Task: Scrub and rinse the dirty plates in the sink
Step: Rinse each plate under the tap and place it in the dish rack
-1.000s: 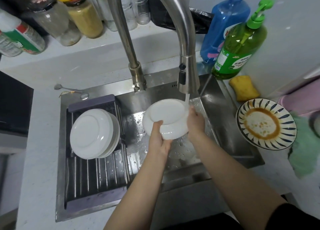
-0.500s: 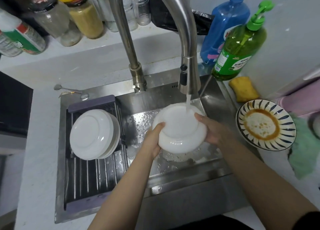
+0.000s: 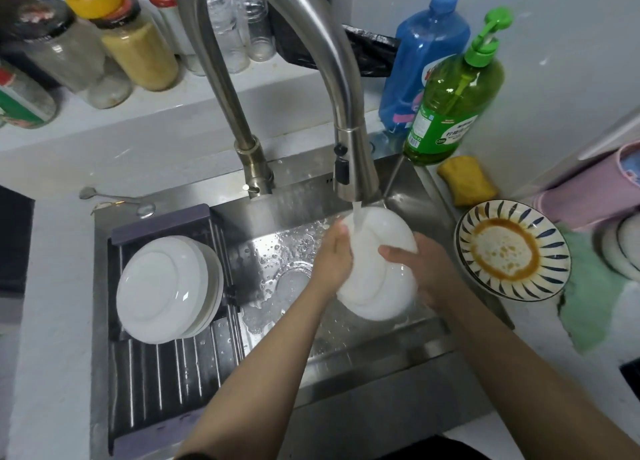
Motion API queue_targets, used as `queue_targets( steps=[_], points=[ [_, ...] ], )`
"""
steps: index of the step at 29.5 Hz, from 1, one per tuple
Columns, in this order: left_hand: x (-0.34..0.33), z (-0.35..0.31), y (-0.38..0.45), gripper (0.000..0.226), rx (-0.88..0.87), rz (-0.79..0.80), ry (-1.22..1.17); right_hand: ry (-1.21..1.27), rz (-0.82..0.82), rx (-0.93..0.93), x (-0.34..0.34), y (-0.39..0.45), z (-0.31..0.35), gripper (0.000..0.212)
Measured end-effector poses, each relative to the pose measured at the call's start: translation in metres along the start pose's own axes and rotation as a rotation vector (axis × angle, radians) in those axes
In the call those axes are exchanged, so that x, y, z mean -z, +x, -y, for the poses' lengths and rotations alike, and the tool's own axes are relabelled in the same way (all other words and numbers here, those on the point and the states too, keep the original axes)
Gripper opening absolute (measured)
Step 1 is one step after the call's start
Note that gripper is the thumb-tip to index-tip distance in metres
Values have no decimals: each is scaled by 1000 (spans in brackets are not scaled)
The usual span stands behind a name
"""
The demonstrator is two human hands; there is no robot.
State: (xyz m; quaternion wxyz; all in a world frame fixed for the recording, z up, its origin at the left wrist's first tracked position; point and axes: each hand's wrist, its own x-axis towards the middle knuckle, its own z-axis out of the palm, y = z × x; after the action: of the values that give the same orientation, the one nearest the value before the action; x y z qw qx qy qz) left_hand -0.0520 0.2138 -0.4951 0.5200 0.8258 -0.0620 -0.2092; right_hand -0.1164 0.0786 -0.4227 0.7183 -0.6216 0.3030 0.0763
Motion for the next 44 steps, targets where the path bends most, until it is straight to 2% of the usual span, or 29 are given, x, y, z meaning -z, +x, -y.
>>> queue_targets(
  steps=[2,5,7,11,13,15,16,18,20,23,25,27,29,32,34,35,36,38,39,40,41,43,44],
  points=[
    [-4,-9,2,44,104,-29,-18,-49,-1,6,2,-2,4,18],
    [-10,-10,-3,43,22,-60,27,-64,-20,-1,1,-3,7,17],
    [-12,-8,-7,46,9,-5,-22,-116,-25,2,-1,-2,1,17],
    [-15,2,19,59,318,75,-125,-351,27,71,-8,-2,-9,15],
    [-12,3,23,61,393,69,-112,-451,29,93,-9,-1,-12,17],
    [-7,-7,11,48,311,18,-109,-542,28,138,-10,2,-9,24],
    [-6,-13,5,41,206,-6,-131,-594,29,165,-12,5,-9,29],
    [-9,-16,-3,41,90,-39,-171,-642,27,199,-16,7,-9,31],
    [-8,-16,9,45,220,-36,-197,-712,29,233,-21,4,-8,27],
    [3,-11,25,45,580,-8,-359,-873,66,310,-24,-2,-13,37],
    [9,-19,18,42,645,42,-425,-1016,106,365,-22,-5,-15,33],
    [13,-26,12,37,647,85,-436,-1237,129,444,-20,-2,-12,32],
    [23,-29,8,22,659,107,-524,-1388,147,592,-17,0,-9,26],
    [40,-17,6,11,793,102,-689,-1449,275,930,-11,2,-21,10],
    [41,-8,1,15,812,90,-753,-1504,340,1040,1,10,-32,9],
    [39,-5,-2,17,792,57,-776,-1518,382,1004,7,14,-35,21],
    [36,-3,-5,19,760,-3,-785,-1530,429,897,10,15,-33,44],
    [29,2,-9,26,661,-123,-745,-1557,460,634,11,20,-33,96],
    [25,5,-12,28,607,-158,-707,-1552,443,488,7,24,-34,109],
    [20,6,-14,29,559,-168,-668,-1540,398,389,0,32,-36,110],
    [14,8,-16,31,522,-161,-628,-1506,354,327,-12,39,-37,102],
    [7,5,-21,33,474,-143,-549,-1396,306,299,-38,46,-38,76],
    [7,3,-22,33,473,-154,-520,-1323,343,307,-49,47,-39,65]
  ],
)
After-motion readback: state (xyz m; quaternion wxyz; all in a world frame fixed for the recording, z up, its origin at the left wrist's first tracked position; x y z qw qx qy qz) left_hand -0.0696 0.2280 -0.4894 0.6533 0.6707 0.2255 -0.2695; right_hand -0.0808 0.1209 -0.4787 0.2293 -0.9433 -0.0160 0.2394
